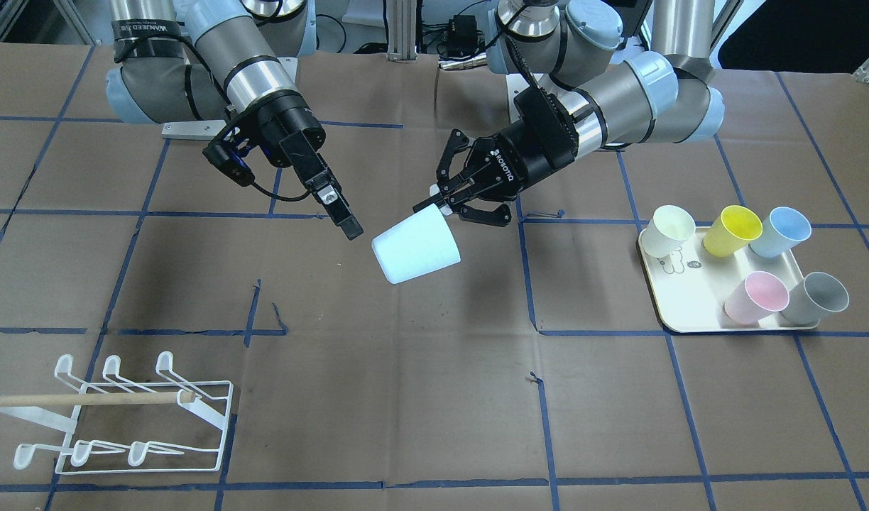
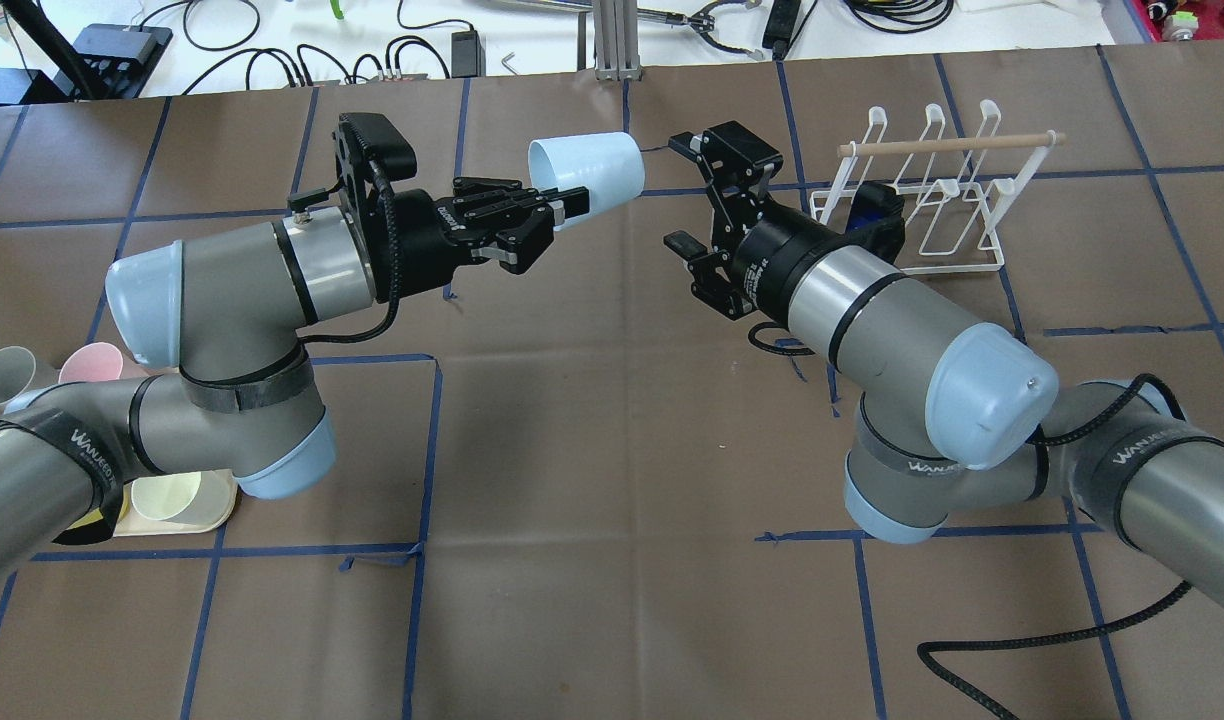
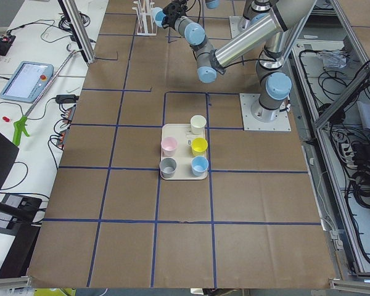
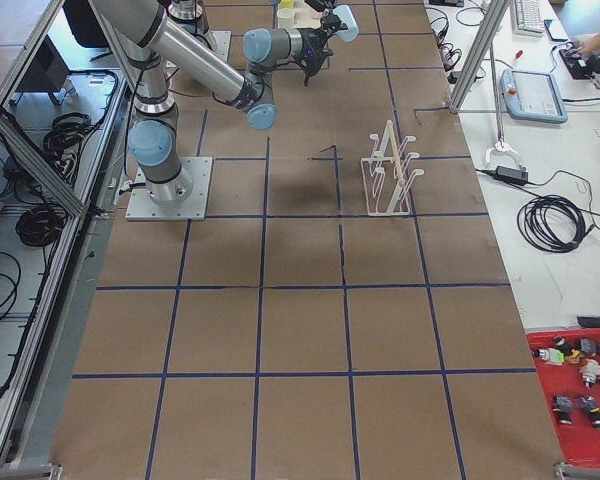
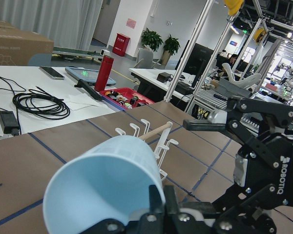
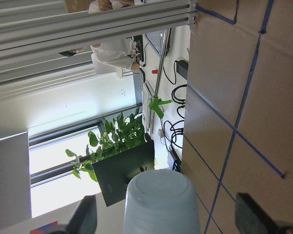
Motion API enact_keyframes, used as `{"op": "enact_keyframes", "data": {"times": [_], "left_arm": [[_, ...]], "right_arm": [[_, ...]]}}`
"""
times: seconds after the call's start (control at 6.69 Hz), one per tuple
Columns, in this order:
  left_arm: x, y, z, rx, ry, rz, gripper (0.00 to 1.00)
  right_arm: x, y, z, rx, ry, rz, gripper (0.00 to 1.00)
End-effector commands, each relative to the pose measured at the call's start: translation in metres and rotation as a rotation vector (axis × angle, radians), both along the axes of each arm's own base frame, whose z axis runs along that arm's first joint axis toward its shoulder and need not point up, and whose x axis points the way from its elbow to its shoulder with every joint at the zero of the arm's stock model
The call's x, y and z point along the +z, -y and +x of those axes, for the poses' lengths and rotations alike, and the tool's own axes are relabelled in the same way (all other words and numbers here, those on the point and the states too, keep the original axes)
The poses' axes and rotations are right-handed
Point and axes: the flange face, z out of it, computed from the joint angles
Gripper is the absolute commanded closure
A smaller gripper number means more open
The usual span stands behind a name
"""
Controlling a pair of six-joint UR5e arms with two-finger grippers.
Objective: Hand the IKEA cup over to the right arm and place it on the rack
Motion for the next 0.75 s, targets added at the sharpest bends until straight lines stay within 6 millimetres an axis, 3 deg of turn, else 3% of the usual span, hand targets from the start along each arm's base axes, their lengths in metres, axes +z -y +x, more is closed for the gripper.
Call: {"op": "enact_keyframes", "data": {"times": [0.0, 0.3, 0.6], "left_arm": [[-0.001, -0.001, 0.0, 0.0, -0.001, 0.0, 0.91], [-0.001, -0.001, 0.0, 0.001, -0.001, 0.002, 0.9], [0.0, -0.001, 0.0, 0.002, 0.0, 0.0, 0.89]], "right_arm": [[-0.001, 0.01, 0.015, 0.019, -0.01, 0.0, 0.0], [-0.009, 0.02, 0.032, 0.016, -0.029, 0.006, 0.0], [-0.002, 0.023, 0.04, 0.027, -0.026, -0.006, 0.0]]}}
